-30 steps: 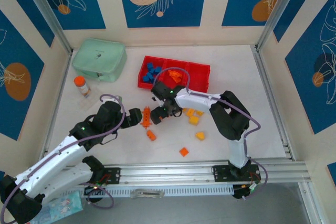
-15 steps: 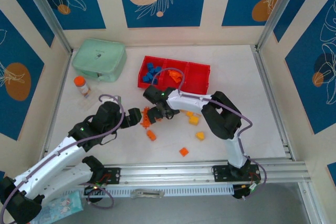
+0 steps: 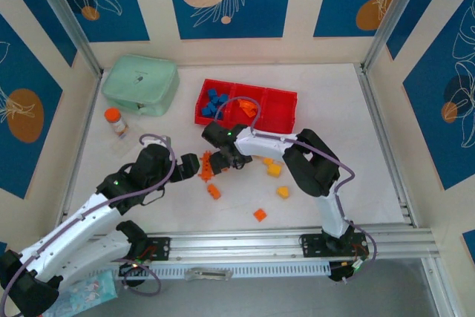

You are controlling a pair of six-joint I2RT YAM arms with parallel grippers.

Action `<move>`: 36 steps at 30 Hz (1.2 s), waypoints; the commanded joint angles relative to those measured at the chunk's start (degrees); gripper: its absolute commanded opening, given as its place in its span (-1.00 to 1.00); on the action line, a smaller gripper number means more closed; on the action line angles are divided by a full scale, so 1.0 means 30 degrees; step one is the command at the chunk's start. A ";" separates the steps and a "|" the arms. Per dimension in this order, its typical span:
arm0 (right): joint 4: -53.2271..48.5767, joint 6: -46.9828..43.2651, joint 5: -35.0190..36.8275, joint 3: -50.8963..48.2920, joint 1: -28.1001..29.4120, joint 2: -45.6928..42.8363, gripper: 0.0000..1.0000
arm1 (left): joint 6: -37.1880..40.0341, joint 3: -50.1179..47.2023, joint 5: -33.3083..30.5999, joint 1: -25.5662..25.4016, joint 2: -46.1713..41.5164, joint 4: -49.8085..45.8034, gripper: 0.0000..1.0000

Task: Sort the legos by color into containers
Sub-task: Pick up the lego from the center of the table, then place the lego in the container.

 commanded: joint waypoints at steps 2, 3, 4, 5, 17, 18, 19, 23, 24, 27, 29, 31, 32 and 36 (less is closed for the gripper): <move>0.0087 -0.0132 0.0714 0.0063 0.0005 -0.0936 0.74 | 0.0461 -0.0033 -0.0306 -0.0110 -0.0154 -0.0062 0.99; 0.0076 -0.0184 0.0716 0.0087 -0.0049 -0.1135 0.74 | 0.0489 0.0033 -0.0306 -0.0117 -0.0117 -0.0036 0.99; 0.0072 -0.0242 0.0674 0.0100 -0.0152 -0.1370 0.73 | 0.0546 0.0096 -0.0306 -0.0088 -0.0061 -0.0031 0.99; 0.0044 -0.0312 0.0622 0.0151 -0.0252 -0.1599 0.73 | 0.0604 0.0155 -0.0306 -0.0102 -0.0002 -0.0046 0.99; -0.0335 -0.3161 0.1180 0.2953 -0.3515 -0.2661 0.69 | 0.1244 0.1276 0.0333 -0.0102 0.1666 0.1060 0.99; -0.0173 -0.3563 0.1308 0.3374 -0.3941 -0.2399 0.68 | 0.1296 0.1477 0.0438 -0.0102 0.1986 0.1229 0.99; -0.0058 -0.3874 0.1412 0.3880 -0.4366 -0.2028 0.69 | 0.1353 0.1611 0.0491 -0.0102 0.2296 0.1408 0.99; 0.0236 -0.4986 0.1227 0.6022 -0.5731 -0.0383 0.68 | 0.1529 0.2182 0.0771 -0.0101 0.3481 0.2164 0.99; 0.0290 -0.5267 0.1289 0.6635 -0.6001 0.0057 0.69 | 0.1574 0.2357 0.0863 -0.0102 0.3803 0.2276 0.99; 0.0013 -0.5957 0.1448 0.8619 -0.6544 0.1543 0.69 | 0.1633 0.2732 0.1011 -0.0102 0.4571 0.2593 0.99; -0.0180 -0.6352 0.1492 0.9611 -0.6709 0.2331 0.74 | 0.1691 0.2908 0.1070 -0.0102 0.4903 0.2775 0.99; -0.0405 -0.6728 0.1580 1.0509 -0.6768 0.2914 0.82 | 0.1747 0.3044 0.1078 -0.0082 0.5111 0.2940 0.99; -0.0453 -0.6858 0.1592 1.0750 -0.6769 0.3025 0.87 | 0.1773 0.3085 0.1064 -0.0076 0.5193 0.2991 0.99; -0.0488 -0.7073 0.1364 1.1125 -0.6798 0.2810 0.99 | 0.1895 0.3392 0.1209 -0.0072 0.5534 0.3099 0.99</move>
